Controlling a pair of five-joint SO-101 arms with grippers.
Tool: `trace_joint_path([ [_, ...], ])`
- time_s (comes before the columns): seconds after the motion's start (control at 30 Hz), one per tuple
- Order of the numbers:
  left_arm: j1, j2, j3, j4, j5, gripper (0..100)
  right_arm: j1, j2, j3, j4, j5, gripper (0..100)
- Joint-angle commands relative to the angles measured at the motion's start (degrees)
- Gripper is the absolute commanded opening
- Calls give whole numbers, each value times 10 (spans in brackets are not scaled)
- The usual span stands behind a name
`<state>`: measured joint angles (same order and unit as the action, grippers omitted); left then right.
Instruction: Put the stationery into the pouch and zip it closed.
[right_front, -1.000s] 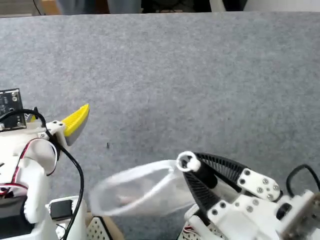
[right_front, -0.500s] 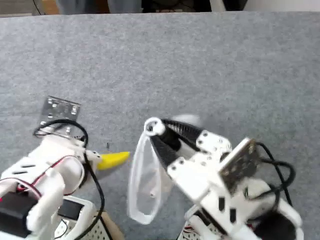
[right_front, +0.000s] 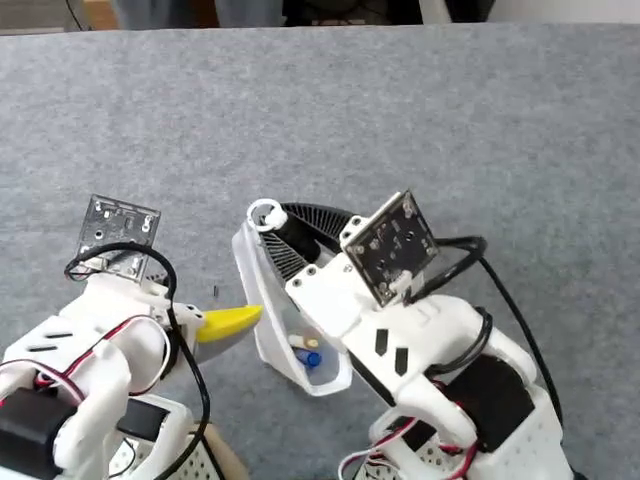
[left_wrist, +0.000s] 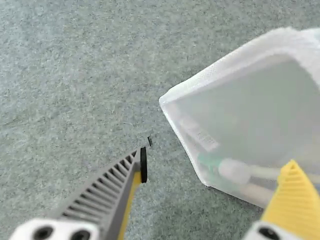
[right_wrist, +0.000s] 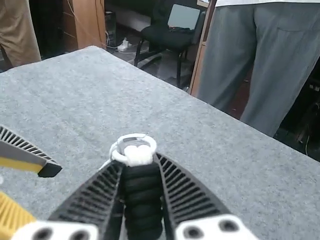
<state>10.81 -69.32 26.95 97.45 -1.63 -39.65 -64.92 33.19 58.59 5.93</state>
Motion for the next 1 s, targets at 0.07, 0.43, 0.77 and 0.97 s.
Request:
trace_joint_path([
  [0.07,2,-2,0,-22,7,414,-10,9,51,18,3,12],
  [0.43,40,5,0,-79,-41,414,-30,-45,68,32,-24,12],
  [0.77,131,-1,26,-17,-177,414,-124,-92,-23,104,-28,12],
  [0.97,124,-2,38,-22,-180,414,-190,-90,-109,135,8,12],
])
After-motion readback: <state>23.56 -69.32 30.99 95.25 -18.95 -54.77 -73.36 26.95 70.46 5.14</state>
